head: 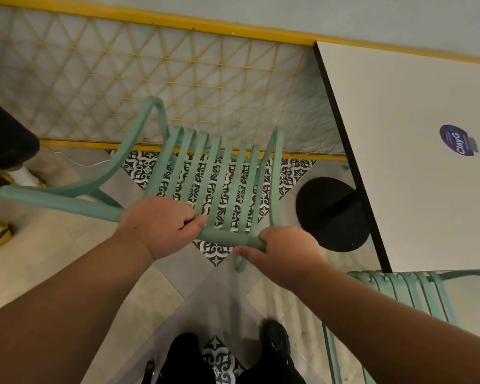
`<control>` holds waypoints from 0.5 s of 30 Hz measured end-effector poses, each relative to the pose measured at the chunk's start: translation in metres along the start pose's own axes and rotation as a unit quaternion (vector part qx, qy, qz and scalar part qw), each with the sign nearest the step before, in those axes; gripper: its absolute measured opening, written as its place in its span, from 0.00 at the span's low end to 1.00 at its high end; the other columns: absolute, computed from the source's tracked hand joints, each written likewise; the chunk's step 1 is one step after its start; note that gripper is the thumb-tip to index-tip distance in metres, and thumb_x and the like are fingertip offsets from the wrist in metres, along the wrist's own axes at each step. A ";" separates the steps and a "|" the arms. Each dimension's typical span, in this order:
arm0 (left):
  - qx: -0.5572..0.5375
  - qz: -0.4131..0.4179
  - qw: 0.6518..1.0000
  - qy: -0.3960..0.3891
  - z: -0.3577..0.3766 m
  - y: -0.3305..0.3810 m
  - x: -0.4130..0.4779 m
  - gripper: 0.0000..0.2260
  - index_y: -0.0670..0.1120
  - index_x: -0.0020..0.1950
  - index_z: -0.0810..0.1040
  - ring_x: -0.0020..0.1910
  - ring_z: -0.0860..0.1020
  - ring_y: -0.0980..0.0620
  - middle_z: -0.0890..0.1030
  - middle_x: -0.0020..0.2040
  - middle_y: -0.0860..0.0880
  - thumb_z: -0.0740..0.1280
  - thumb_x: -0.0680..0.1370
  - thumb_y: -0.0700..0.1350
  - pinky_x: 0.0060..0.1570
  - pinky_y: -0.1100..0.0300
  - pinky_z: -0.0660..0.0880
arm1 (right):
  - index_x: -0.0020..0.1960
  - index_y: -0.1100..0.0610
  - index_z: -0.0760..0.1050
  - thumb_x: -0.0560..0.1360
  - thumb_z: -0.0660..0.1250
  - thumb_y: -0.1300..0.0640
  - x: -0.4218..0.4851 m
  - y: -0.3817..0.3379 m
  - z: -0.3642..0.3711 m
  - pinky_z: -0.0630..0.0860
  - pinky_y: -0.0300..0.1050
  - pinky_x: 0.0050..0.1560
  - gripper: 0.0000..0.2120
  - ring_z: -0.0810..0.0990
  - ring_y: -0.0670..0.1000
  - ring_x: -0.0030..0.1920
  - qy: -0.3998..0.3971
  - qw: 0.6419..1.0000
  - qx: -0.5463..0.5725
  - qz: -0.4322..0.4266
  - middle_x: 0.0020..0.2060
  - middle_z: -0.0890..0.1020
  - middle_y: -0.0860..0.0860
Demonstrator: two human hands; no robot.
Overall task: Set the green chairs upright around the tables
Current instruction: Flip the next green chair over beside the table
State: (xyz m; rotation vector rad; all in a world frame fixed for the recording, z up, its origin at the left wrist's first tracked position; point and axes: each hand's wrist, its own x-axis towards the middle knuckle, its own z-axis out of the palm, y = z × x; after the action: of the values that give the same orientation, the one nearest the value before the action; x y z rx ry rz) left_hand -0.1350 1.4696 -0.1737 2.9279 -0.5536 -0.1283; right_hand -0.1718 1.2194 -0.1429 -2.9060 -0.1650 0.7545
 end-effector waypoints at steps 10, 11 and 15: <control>0.053 0.021 0.998 0.015 0.001 -0.036 0.001 0.31 0.47 0.35 0.75 0.30 0.75 0.52 0.75 0.29 0.51 0.42 0.73 0.67 0.30 0.59 0.69 | 0.44 0.50 0.76 0.76 0.53 0.24 -0.006 -0.030 0.008 0.82 0.50 0.40 0.31 0.79 0.50 0.36 -0.016 1.000 -0.003 -0.025 0.35 0.79 0.48; 0.051 0.024 0.998 0.018 0.001 -0.040 0.001 0.30 0.47 0.33 0.73 0.30 0.74 0.51 0.74 0.28 0.51 0.43 0.73 0.67 0.30 0.58 0.69 | 0.44 0.51 0.76 0.77 0.53 0.24 -0.005 -0.033 0.007 0.81 0.49 0.39 0.31 0.79 0.50 0.36 -0.017 0.999 -0.006 -0.029 0.35 0.79 0.48; 0.031 0.042 0.998 0.038 0.004 -0.059 0.000 0.25 0.48 0.30 0.68 0.28 0.72 0.48 0.71 0.26 0.52 0.49 0.74 0.67 0.28 0.57 0.69 | 0.44 0.52 0.75 0.78 0.52 0.25 -0.003 -0.045 0.009 0.82 0.50 0.42 0.31 0.79 0.52 0.37 -0.023 0.999 0.006 -0.045 0.35 0.78 0.48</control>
State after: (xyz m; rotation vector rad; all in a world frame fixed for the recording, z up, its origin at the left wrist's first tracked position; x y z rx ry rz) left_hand -0.1140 1.5235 -0.1873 2.9497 -0.6784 0.0101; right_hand -0.1818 1.2638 -0.1425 -2.8491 -0.2926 0.8034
